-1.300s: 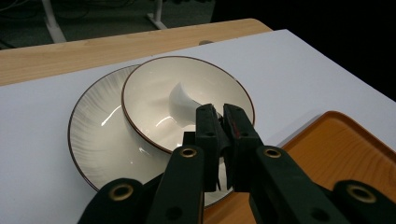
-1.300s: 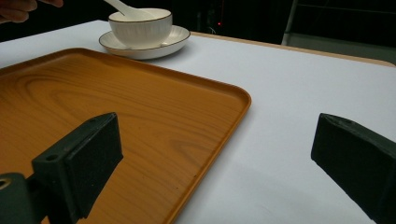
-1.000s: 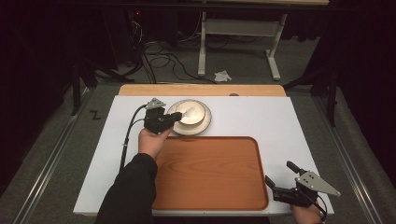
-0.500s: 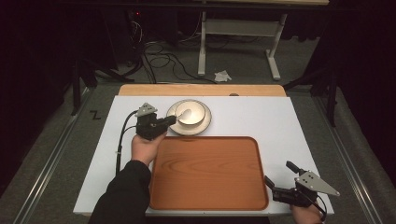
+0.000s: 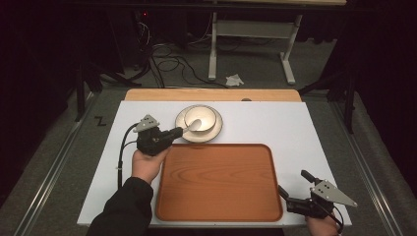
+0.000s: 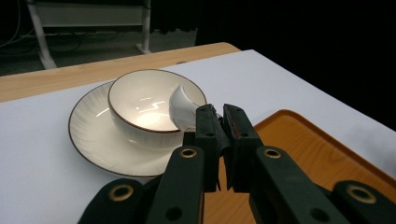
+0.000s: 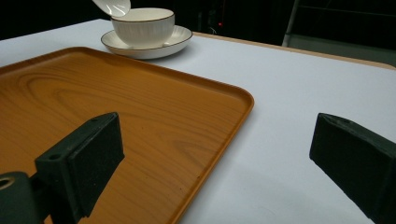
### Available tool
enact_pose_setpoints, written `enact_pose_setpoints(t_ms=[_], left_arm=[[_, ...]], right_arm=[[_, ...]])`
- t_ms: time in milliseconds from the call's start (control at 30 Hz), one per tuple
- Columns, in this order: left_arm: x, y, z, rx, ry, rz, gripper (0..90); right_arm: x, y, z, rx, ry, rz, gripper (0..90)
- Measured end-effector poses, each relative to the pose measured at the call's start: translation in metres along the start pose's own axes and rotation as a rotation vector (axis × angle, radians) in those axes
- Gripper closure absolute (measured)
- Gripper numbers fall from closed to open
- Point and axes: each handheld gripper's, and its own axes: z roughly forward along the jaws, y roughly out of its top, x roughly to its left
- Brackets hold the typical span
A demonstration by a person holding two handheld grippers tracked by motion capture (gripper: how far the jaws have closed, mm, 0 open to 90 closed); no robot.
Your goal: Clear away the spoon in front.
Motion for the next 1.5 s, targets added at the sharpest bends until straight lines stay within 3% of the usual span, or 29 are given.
enact_pose_setpoints(t_ms=[533, 1133, 1500], left_arm=[[-0.03, -0.01, -0.018, -0.021, -0.046, 0.046, 85.7], [-0.047, -0.025, -0.031, -0.014, -0.068, 0.061, 85.6], [-0.057, -0.032, -0.049, -0.028, -0.075, 0.073, 85.6]], right_arm=[[0.001, 0.0, 0.0, -0.001, 0.002, 0.0, 3.5], [0.001, 0.0, -0.001, -0.001, 0.001, -0.001, 3.5], [0.002, 0.0, -0.001, -0.003, 0.001, 0.005, 3.5]])
